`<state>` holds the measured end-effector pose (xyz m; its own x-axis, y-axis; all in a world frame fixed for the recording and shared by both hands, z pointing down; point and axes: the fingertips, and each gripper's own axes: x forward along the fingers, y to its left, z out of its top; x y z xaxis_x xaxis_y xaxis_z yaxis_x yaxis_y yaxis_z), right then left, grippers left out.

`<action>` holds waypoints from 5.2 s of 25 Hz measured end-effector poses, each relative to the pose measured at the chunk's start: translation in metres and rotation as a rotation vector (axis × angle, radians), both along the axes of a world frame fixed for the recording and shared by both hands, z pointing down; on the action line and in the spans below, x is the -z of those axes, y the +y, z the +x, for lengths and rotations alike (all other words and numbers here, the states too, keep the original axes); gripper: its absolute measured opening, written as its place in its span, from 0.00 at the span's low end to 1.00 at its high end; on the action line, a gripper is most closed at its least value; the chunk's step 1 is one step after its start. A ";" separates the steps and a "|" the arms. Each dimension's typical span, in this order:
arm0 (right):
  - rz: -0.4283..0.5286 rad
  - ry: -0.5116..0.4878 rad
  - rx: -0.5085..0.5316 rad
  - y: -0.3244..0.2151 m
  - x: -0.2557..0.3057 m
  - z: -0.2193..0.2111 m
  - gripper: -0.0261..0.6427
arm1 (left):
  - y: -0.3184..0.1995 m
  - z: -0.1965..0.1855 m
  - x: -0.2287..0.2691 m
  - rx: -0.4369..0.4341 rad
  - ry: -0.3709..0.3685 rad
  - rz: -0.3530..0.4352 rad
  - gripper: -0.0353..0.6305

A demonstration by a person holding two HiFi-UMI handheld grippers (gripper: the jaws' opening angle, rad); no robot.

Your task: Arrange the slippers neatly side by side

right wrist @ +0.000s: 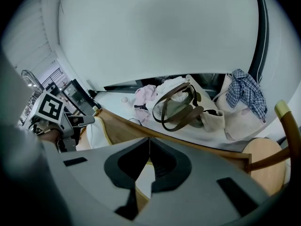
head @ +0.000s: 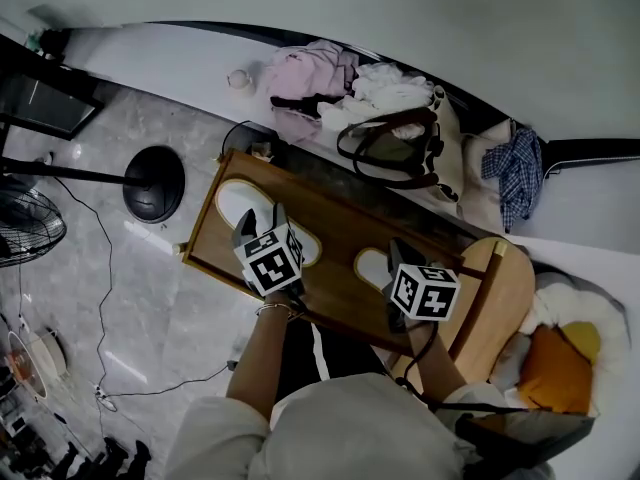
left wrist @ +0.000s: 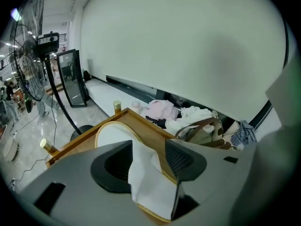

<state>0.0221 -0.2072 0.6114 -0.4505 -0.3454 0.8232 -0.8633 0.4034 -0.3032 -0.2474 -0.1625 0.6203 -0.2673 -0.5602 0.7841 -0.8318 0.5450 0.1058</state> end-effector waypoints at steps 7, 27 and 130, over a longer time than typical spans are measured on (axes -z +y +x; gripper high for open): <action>-0.009 -0.005 0.009 -0.002 -0.005 0.000 0.09 | 0.005 -0.003 -0.016 0.049 0.024 -0.036 0.40; -0.021 -0.004 -0.003 0.007 -0.011 0.002 0.09 | 0.022 -0.007 -0.024 0.067 0.012 -0.076 0.13; 0.066 -0.025 -0.499 0.114 0.026 0.076 0.09 | 0.030 0.126 -0.021 -0.918 -0.115 -0.163 0.11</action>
<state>0.0982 -0.0936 0.5858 -0.2367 -0.5748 0.7833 -0.9487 -0.0374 -0.3141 -0.1211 -0.1325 0.6416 0.1439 -0.4759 0.8676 -0.9442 -0.3285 -0.0236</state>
